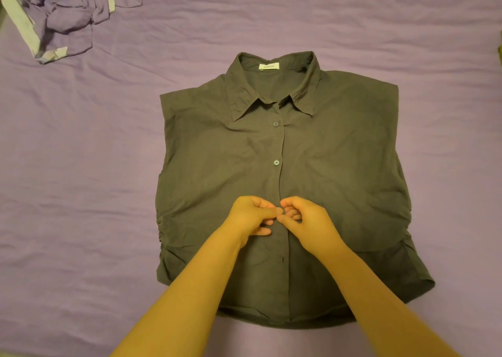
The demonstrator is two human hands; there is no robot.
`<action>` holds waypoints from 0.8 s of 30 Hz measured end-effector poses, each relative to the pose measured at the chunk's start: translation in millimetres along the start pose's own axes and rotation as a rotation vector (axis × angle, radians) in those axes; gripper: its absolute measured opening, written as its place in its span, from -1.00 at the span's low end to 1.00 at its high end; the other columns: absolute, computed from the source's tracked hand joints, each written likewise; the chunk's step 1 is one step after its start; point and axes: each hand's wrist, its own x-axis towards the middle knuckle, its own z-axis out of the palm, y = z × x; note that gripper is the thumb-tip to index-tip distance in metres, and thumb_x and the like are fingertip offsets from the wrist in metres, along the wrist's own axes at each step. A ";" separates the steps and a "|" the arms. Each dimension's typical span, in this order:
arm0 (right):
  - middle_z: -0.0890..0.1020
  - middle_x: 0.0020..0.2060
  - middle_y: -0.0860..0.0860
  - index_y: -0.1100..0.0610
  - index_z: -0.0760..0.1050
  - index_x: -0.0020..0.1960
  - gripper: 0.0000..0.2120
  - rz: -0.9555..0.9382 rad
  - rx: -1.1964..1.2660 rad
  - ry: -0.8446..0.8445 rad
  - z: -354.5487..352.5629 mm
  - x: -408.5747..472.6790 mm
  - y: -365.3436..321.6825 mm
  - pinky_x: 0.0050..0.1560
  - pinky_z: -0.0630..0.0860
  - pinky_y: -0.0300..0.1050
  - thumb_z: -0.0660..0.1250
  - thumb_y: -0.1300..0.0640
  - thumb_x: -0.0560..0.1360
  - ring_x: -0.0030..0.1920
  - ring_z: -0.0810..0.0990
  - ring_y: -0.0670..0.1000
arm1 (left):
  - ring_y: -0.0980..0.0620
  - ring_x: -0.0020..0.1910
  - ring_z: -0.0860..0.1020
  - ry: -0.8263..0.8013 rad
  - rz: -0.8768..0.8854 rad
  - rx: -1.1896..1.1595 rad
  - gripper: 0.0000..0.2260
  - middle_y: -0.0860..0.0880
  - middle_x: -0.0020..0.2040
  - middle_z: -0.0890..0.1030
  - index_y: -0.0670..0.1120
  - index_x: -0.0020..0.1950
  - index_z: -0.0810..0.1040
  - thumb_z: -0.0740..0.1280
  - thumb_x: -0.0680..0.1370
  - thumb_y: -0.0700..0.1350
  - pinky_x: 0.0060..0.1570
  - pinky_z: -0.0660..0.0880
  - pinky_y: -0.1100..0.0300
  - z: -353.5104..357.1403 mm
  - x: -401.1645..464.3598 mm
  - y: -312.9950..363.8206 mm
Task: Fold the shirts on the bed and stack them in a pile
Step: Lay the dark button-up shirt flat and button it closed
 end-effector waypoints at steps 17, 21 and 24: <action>0.60 -0.06 0.07 0.16 0.59 0.12 -0.80 -0.013 -0.143 0.244 20.6 -10.4 8.2 -0.19 0.37 -0.27 0.27 0.15 0.55 -0.17 0.47 -0.09 | 0.11 -0.33 0.51 -0.049 -0.007 0.048 -0.95 -0.08 -0.27 0.56 -0.21 -0.14 0.60 0.39 0.50 -0.24 -0.48 0.52 0.33 -0.5 -2.0 3.7; 0.60 -0.06 0.06 0.22 0.54 0.19 -0.75 0.235 0.208 0.178 17.9 -4.1 6.6 -0.04 0.41 -0.22 0.29 0.20 0.54 -0.08 0.52 -0.05 | 0.06 -0.36 0.51 -0.037 0.224 0.235 -0.92 -0.15 -0.26 0.53 -0.25 -0.06 0.59 0.35 0.53 -0.23 -0.45 0.55 0.28 -0.5 0.5 -4.0; 0.60 -0.13 -0.01 0.17 0.56 0.15 -0.78 0.246 0.239 0.032 9.8 0.6 9.2 -0.08 0.44 -0.24 0.27 0.14 0.55 -0.12 0.54 -0.08 | 0.04 -0.45 0.53 -0.029 0.328 0.426 -0.90 -0.10 -0.24 0.58 -0.20 -0.04 0.59 0.34 0.55 -0.18 -0.39 0.54 0.25 -4.3 3.3 -6.4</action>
